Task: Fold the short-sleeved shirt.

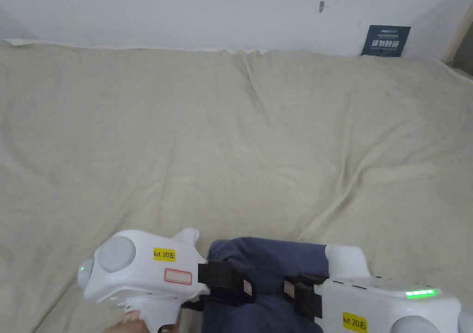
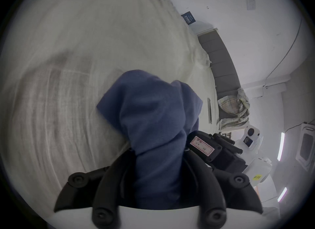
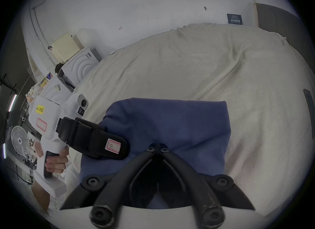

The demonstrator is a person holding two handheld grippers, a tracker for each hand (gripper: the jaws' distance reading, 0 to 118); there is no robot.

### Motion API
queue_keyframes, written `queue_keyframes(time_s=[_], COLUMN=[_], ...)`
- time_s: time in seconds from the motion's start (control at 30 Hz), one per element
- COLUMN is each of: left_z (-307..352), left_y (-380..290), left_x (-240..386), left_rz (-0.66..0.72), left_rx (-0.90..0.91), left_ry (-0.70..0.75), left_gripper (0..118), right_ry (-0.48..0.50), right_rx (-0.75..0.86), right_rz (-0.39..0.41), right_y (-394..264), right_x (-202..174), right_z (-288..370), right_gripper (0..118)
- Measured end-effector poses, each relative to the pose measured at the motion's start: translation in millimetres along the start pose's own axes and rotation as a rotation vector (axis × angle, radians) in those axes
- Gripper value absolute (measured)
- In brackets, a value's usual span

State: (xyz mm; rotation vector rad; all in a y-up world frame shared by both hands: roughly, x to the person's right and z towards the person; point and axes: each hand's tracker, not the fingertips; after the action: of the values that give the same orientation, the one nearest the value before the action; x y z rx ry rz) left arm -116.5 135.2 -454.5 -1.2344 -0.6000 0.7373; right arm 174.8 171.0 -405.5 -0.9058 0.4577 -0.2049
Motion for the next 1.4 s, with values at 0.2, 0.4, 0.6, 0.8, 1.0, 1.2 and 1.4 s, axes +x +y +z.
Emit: queue_keyframes(time_s=[0.2, 0.4, 0.6, 0.8, 1.0, 1.2, 1.4], left_z=[21.1, 78.4, 171.9, 260.8, 330.0, 381.4, 415.7], left_y=[1.5, -6.5, -7.1, -6.7, 0.0, 14.4, 33.5], left_x=[0.1, -2.8, -39.3, -82.7, -133.0, -178.0, -212.1], left_rz=[0.001, -0.051, -0.066, 0.009, 0.085, 0.094, 0.125], left_rx=[0.015, 0.120, 0.204, 0.263, 0.343, 0.381, 0.387], left_ry=[-0.014, 0.138, 0.352, 0.630, 0.879, 1.012, 1.209], left_gripper=[31, 31, 30, 31, 30, 31, 31], right_ry=[-0.013, -0.017, -0.029, -0.038, -0.049, -0.079, -0.108], right_rx=[0.029, 0.063, 0.078, 0.096, 0.085, 0.060, 0.037], right_rz=[0.020, 0.027, 0.024, 0.025, 0.009, 0.047, 0.080], right_y=[0.9, 2.3, 2.3, 4.3, 6.9, 11.0, 13.8], right_x=[-2.6, -5.0, -11.1, -22.5, -33.4, -46.8, -50.8], right_z=[17.2, 30.6, 35.0, 38.4, 35.8, 31.5, 29.7], right_gripper=[0, 0, 0, 0, 0, 0, 0])
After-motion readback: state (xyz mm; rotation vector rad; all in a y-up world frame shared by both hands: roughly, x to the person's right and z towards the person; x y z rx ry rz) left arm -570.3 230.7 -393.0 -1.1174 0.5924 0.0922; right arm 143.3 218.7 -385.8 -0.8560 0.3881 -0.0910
